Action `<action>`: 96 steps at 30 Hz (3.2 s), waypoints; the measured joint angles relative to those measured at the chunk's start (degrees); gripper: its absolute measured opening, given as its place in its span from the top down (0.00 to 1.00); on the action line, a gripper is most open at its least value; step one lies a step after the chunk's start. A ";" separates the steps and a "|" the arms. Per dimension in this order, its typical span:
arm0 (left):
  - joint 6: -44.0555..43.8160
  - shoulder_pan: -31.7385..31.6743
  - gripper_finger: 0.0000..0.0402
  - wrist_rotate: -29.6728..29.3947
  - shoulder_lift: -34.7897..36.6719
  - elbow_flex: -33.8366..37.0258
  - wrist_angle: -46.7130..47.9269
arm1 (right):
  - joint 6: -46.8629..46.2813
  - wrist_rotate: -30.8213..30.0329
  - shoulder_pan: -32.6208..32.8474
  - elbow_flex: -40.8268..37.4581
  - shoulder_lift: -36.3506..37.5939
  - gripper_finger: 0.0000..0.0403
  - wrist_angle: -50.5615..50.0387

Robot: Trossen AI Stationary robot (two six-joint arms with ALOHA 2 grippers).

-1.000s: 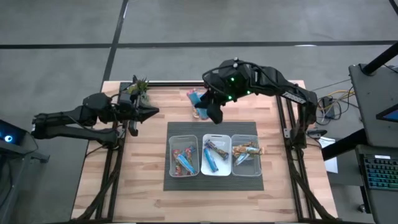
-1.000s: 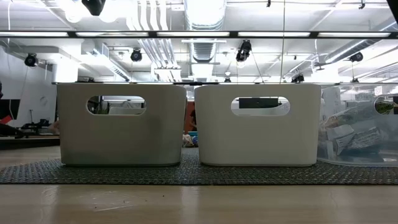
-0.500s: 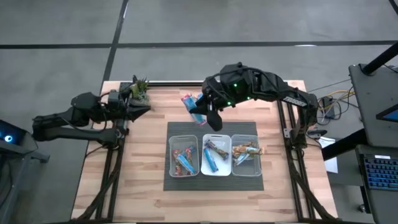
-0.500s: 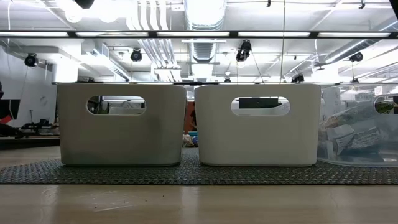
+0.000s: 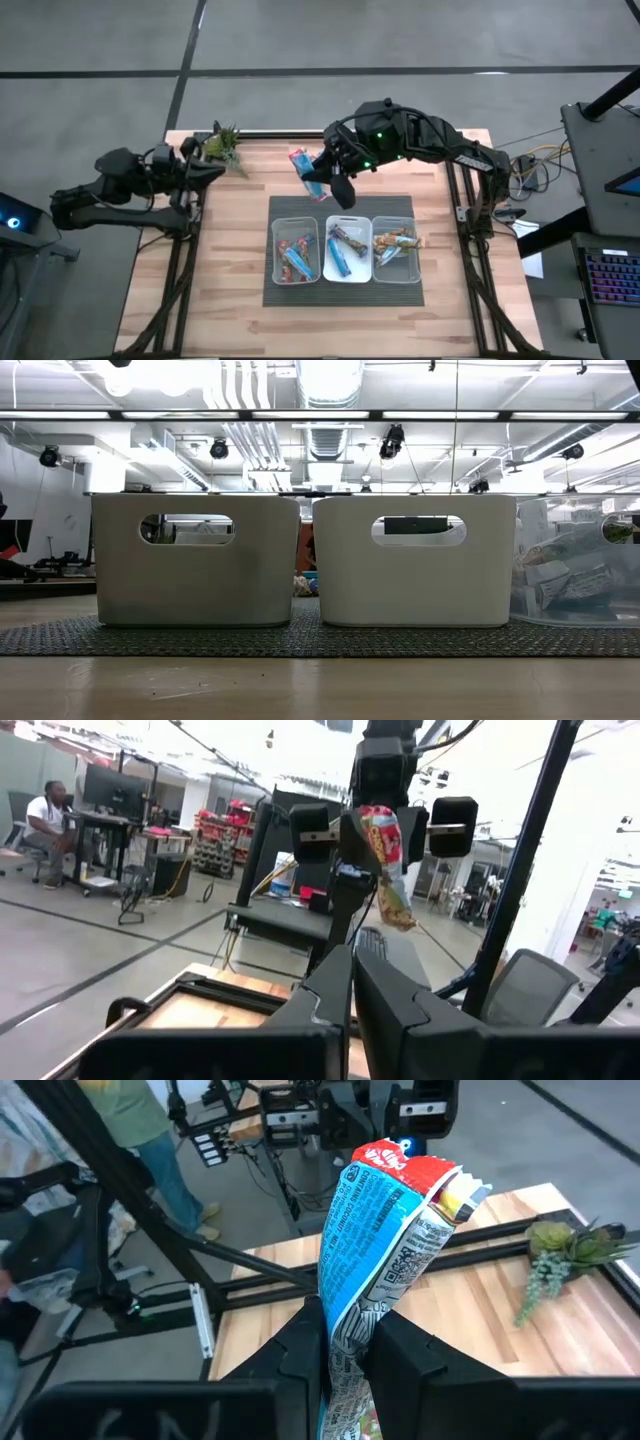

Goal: Pick and place Granola Bars by type
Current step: Put the red granola bar into the gray bin, then put the orange granola bar into the transparent bin

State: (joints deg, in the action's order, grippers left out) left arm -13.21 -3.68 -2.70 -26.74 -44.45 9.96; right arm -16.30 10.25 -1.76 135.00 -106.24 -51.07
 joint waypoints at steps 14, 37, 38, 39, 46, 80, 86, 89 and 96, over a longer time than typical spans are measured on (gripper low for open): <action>-0.02 0.00 1.00 0.04 -0.04 0.00 1.55 | 2.95 3.99 0.00 -0.61 -3.56 0.86 -6.22; -0.13 0.00 1.00 0.17 0.16 0.00 2.14 | 10.31 5.41 0.42 -0.63 -18.67 0.86 -12.21; -0.13 0.00 1.00 0.17 0.16 0.00 2.14 | 10.35 5.43 0.50 -0.63 -19.33 0.86 -12.20; -0.13 0.00 1.00 0.15 0.16 0.00 2.14 | 10.36 5.41 0.52 -0.63 -19.87 0.86 -12.29; -0.04 0.00 1.00 0.17 0.16 0.00 2.24 | 10.96 5.38 0.95 -0.63 -24.19 0.86 -13.19; -0.04 0.00 1.00 0.15 0.16 0.17 4.37 | 10.49 7.85 1.75 -0.90 -30.67 0.83 -13.00; -0.04 0.01 1.00 0.15 0.13 0.24 4.28 | 9.72 7.85 1.75 -0.90 -30.64 0.75 -12.71; -0.04 0.00 1.00 0.15 0.13 0.24 4.24 | 8.81 7.85 1.75 -0.90 -30.64 0.70 -12.05; -0.04 0.00 1.00 0.15 0.13 0.24 4.24 | 8.87 7.82 1.75 -0.90 -30.64 0.64 -11.32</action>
State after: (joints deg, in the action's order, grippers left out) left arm -13.26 -3.68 -2.55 -26.61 -44.21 14.20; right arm -7.44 18.08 -0.01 134.10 -136.88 -62.39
